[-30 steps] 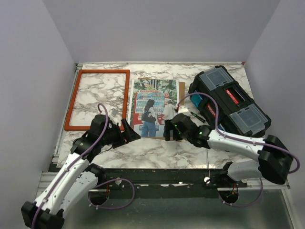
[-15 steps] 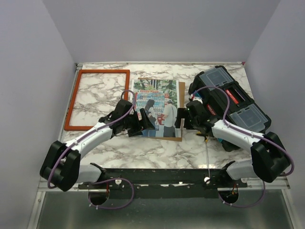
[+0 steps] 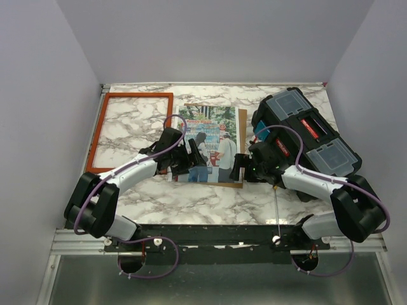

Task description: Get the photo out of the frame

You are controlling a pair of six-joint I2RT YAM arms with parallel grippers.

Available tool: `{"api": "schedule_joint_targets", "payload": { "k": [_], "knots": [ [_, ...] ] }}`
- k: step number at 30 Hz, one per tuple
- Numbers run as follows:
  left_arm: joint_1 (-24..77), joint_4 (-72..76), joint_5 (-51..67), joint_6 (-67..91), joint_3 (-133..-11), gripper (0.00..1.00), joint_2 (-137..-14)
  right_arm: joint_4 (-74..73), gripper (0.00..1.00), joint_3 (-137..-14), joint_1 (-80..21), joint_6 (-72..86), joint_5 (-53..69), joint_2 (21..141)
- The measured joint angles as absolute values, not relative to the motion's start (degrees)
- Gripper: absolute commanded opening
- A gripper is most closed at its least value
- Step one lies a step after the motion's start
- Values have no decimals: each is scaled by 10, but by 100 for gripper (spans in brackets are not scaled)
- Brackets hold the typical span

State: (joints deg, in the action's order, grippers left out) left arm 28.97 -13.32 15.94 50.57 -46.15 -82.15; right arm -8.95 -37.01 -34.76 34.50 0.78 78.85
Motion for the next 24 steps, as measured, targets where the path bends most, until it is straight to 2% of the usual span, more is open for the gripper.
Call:
{"api": "schedule_joint_targets", "payload": {
  "k": [24],
  "knots": [
    [290, -77, 142, 509, -395, 86, -830, -41, 90, -333, -348, 376, 69, 762]
  ]
}}
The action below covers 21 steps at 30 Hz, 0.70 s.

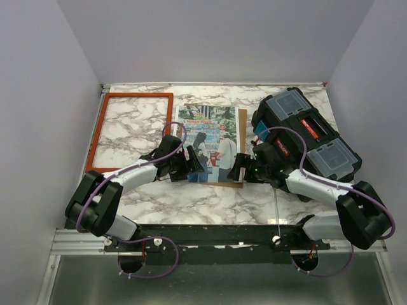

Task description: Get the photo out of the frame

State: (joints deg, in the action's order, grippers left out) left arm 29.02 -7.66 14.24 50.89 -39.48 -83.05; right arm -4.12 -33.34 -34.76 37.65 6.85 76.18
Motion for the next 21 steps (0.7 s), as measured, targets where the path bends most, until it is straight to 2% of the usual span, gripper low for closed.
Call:
{"api": "schedule_joint_targets", "payload": {
  "k": [8, 21],
  "knots": [
    [290, -57, 146, 513, -388, 86, -830, -39, 90, -334, -345, 391, 77, 721],
    [290, -48, 146, 513, -385, 87, -830, 10, 86, -325, -344, 407, 85, 760]
  ]
}}
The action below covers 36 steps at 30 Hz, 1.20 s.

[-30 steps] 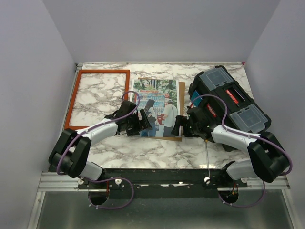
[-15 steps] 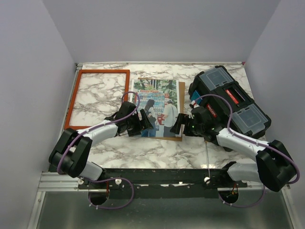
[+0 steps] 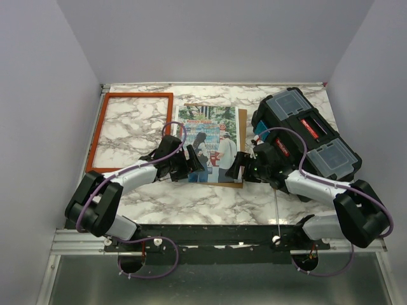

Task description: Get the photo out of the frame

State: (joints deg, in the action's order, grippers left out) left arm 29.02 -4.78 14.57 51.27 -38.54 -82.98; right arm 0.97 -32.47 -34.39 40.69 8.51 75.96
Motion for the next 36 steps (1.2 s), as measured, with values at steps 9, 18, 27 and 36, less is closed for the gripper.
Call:
{"api": "schedule_joint_targets", "payload": {
  "k": [9, 18, 27, 36],
  "knots": [
    [294, -55, 144, 500, -385, 89, -822, 15, 84, -321, -344, 407, 92, 761],
    [295, -62, 143, 499, -385, 89, -820, -10, 80, -321, -345, 412, 91, 730],
    [295, -72, 141, 493, -388, 89, -818, -14, 70, -320, -345, 415, 79, 728],
    [295, -75, 141, 493, -389, 89, -818, -14, 70, -320, -345, 411, 59, 773]
  ]
}}
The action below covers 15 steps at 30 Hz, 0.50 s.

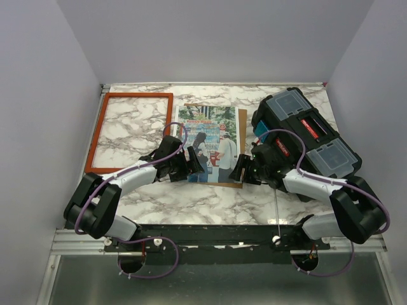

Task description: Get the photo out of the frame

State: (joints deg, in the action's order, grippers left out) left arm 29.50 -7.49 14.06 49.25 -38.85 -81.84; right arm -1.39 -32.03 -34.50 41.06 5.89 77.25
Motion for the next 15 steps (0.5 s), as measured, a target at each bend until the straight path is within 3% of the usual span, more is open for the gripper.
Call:
{"api": "schedule_joint_targets", "payload": {
  "k": [15],
  "knots": [
    [295, -79, 138, 491, -389, 89, -819, -3, 69, -325, -345, 415, 62, 785]
  ]
}}
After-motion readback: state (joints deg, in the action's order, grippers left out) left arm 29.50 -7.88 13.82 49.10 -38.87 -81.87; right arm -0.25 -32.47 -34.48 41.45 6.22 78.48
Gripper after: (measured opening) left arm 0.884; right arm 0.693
